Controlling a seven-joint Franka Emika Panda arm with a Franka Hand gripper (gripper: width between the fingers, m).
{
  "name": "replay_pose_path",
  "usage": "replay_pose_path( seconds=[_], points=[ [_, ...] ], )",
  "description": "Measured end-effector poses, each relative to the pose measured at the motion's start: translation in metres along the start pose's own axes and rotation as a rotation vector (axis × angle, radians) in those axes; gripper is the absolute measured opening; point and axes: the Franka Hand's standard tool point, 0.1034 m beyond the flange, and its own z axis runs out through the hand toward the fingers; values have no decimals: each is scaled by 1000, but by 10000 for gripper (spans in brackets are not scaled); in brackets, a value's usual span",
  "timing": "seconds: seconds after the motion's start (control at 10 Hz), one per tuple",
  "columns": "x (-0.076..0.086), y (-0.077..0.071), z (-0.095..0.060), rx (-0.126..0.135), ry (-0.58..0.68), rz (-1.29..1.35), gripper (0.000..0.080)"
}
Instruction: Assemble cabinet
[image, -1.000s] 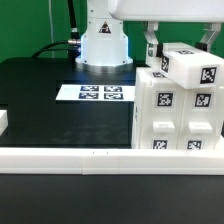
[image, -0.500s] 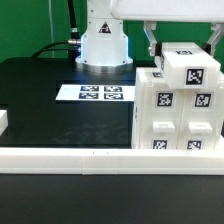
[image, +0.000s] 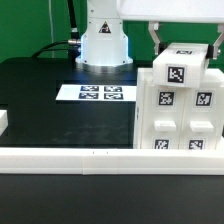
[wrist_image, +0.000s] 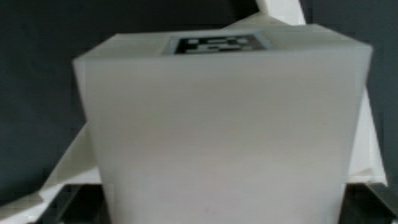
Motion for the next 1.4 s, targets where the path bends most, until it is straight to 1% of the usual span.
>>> replay_pose_path(
  seconds=[0.3, 0.7, 0.9, 1.2, 1.3, 1.4],
  points=[
    [-3, -1, 1, 0, -9, 173, 561],
    [-5, -3, 2, 10, -25, 372, 561],
    [-7, -5, 3, 15, -27, 549, 561],
    [-7, -7, 3, 29, -27, 803, 561],
    [-6, -8, 3, 40, -30, 914, 561],
    [-6, -8, 2, 44, -39, 987, 561]
  ],
)
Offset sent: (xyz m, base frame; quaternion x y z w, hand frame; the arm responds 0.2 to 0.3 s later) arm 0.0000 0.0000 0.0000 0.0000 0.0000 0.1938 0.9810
